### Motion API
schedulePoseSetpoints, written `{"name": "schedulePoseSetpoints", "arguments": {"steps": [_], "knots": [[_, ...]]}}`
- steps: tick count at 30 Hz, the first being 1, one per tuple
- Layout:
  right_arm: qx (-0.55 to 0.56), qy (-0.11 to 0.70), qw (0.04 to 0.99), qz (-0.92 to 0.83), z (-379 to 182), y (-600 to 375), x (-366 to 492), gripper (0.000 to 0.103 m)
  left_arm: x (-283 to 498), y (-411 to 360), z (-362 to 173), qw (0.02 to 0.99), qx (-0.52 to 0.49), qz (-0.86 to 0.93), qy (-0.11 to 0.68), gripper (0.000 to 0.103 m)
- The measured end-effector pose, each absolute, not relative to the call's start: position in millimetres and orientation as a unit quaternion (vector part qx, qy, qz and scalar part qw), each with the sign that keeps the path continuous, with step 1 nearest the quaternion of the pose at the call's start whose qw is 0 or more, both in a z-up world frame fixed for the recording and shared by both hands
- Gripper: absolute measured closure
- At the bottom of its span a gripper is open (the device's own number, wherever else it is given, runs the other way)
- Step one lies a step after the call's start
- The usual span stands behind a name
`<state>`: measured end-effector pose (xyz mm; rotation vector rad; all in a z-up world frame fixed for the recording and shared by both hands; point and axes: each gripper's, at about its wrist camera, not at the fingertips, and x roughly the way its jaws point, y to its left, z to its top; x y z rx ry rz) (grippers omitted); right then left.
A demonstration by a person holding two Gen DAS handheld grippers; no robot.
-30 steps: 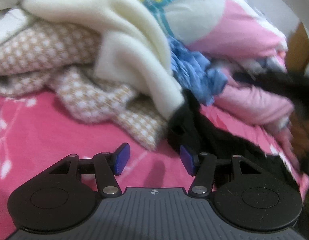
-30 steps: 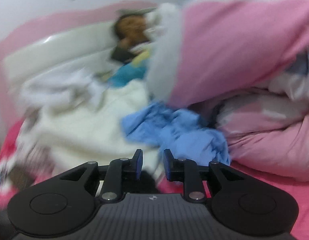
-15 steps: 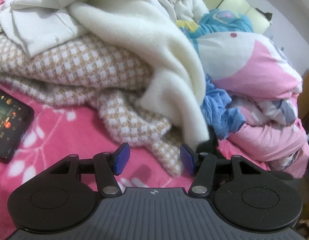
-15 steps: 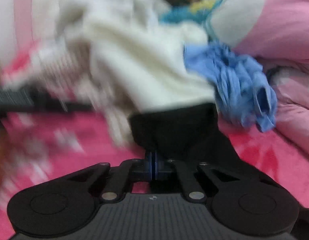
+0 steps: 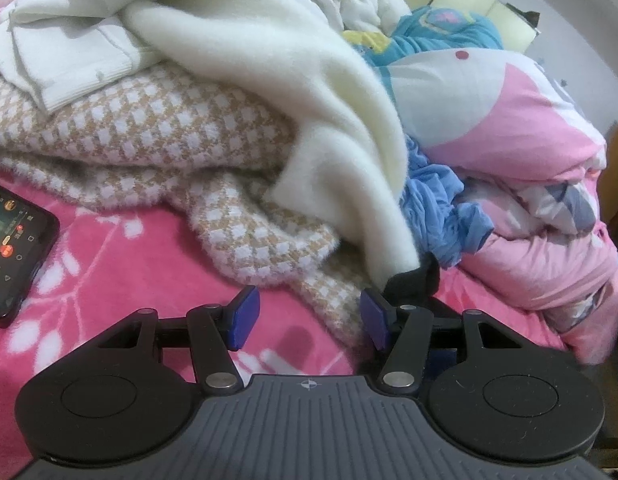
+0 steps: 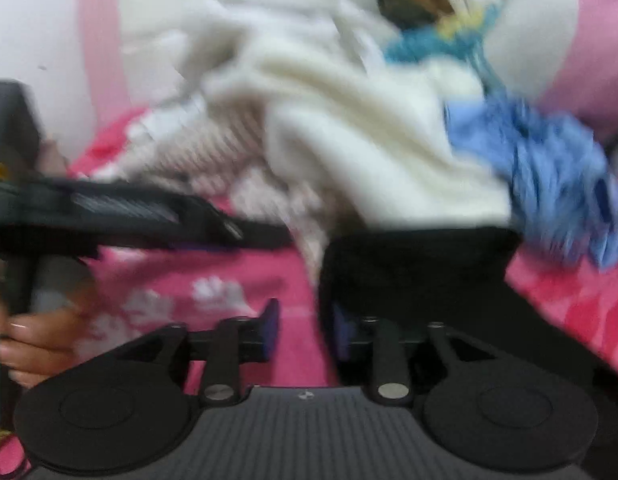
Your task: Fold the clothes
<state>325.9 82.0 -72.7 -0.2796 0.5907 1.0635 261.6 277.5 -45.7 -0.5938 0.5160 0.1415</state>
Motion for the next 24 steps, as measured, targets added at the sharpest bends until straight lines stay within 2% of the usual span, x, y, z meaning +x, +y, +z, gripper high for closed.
{"name": "schedulePoseSetpoints", "arguments": {"steps": [4, 9, 14, 16, 19, 24], "knots": [[-0.067, 0.265, 0.837, 0.475, -38, 44, 325, 0.057, 261, 277, -45, 0.922, -0.287, 0.07, 0.25, 0.047], [0.059, 0.325, 0.862, 0.384, -5, -39, 331, 0.057, 260, 278, -44, 0.922, -0.289, 0.069, 0.247, 0.047], [0.151, 0.373, 0.881, 0.25, 11, -154, 293, 0.057, 255, 276, -37, 0.928, -0.28, 0.067, 0.234, 0.047], [0.183, 0.379, 0.887, 0.188, 19, -203, 269, 0.054, 251, 271, -31, 0.934, -0.27, 0.057, 0.227, 0.047], [0.234, 0.374, 0.892, 0.093, 27, -275, 233, 0.053, 244, 256, -20, 0.937, -0.267, 0.008, 0.224, 0.047], [0.314, 0.372, 0.873, -0.041, 23, -368, 199, 0.052, 244, 193, -11, 0.931, -0.236, -0.092, 0.262, 0.047]]}}
